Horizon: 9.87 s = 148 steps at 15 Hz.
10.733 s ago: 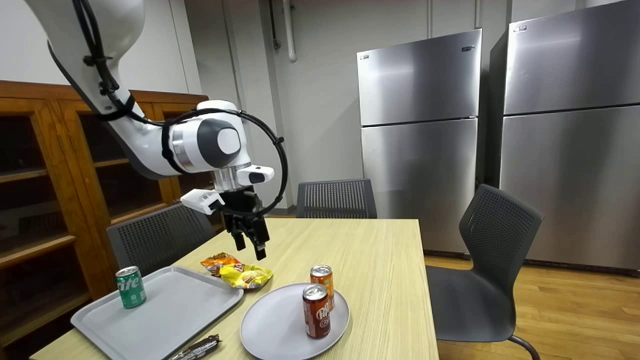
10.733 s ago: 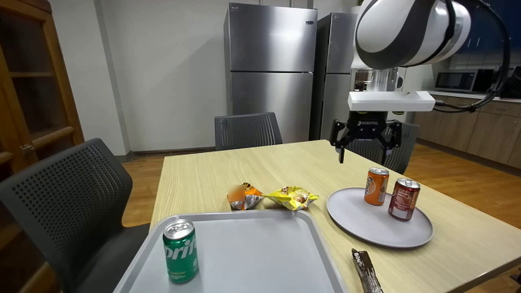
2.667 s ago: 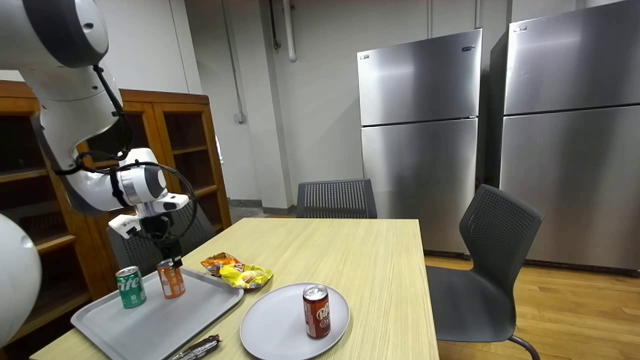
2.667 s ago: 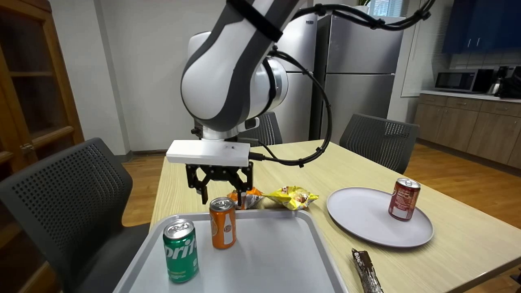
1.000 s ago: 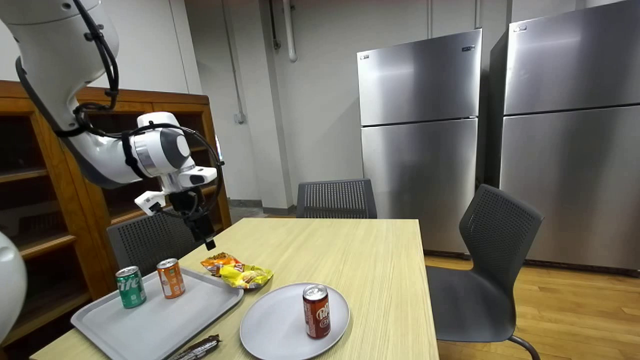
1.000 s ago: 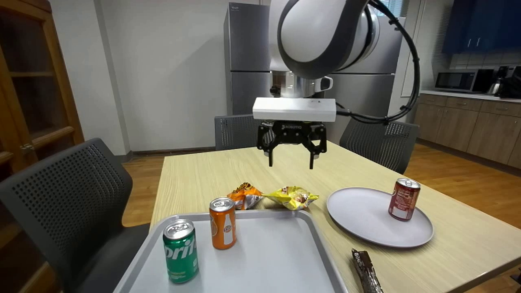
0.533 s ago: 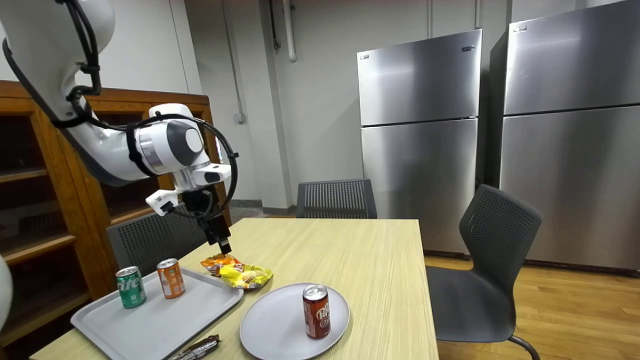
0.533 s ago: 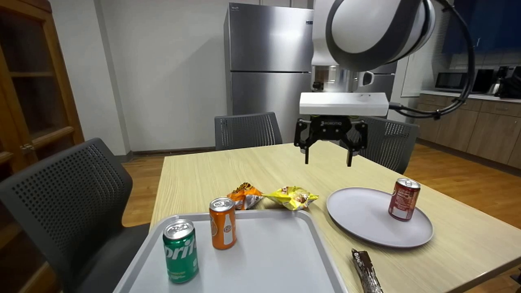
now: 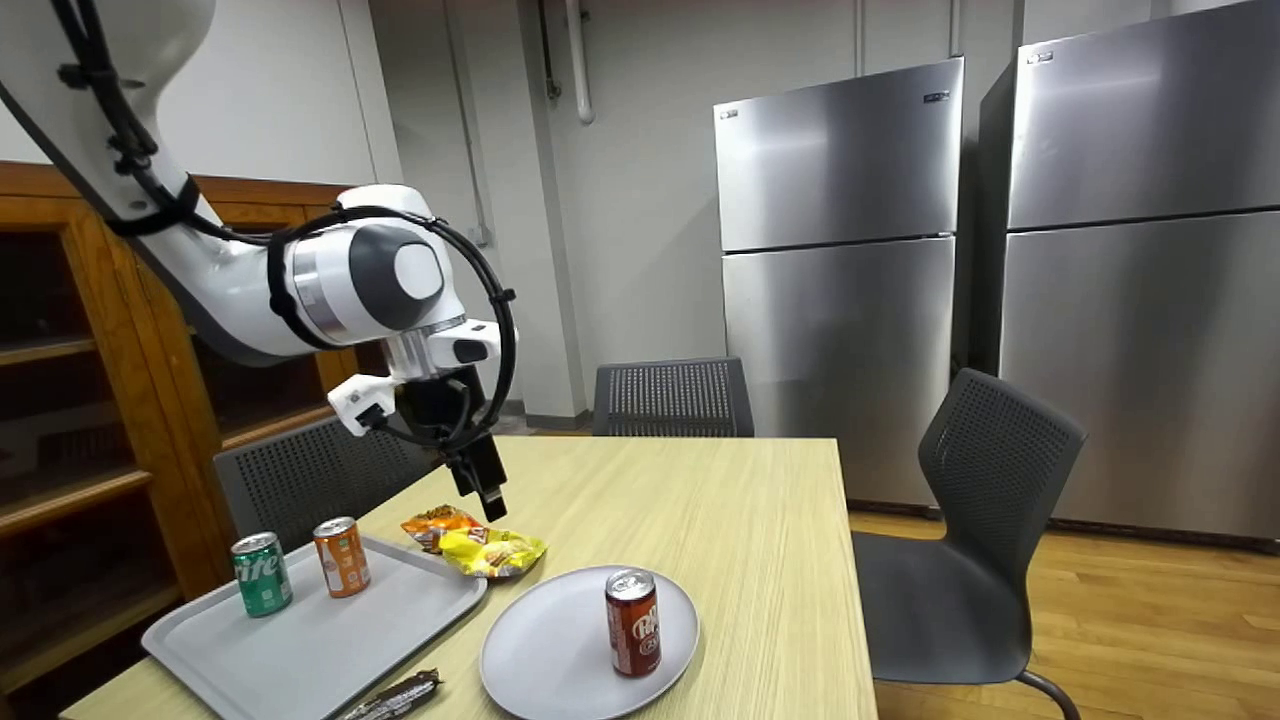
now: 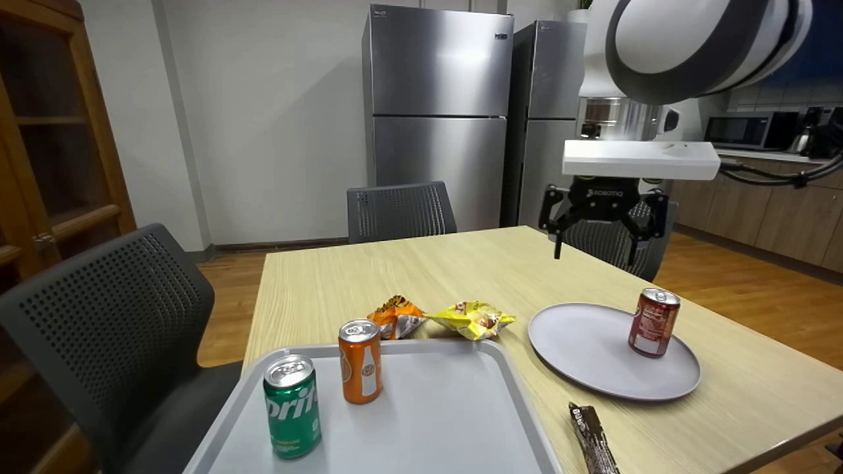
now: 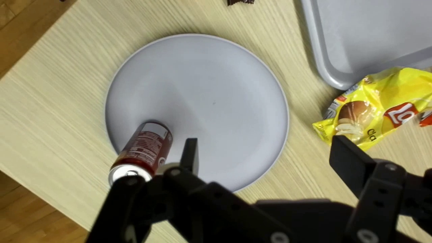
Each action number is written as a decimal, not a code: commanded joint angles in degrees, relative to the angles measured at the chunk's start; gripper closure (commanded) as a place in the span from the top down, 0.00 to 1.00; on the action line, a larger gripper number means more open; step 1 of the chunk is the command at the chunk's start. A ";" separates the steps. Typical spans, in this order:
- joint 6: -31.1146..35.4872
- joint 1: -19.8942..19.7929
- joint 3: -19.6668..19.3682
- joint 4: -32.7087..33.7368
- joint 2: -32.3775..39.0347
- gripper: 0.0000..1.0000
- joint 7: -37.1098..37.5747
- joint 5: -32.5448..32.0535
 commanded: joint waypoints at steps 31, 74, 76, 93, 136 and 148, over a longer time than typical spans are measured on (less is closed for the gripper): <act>4.11 -13.76 -6.11 1.98 9.58 1.00 9.75 -3.16; 5.56 -1.68 -13.41 1.34 9.31 0.40 16.87 -4.00; 4.74 -1.01 -11.99 -0.10 6.51 0.40 18.75 -6.11; -1.85 5.34 10.55 3.07 3.30 0.40 20.34 2.87; -5.89 19.34 7.35 17.96 22.66 1.00 23.42 0.62; -7.84 17.12 8.90 16.25 13.13 1.00 19.82 0.78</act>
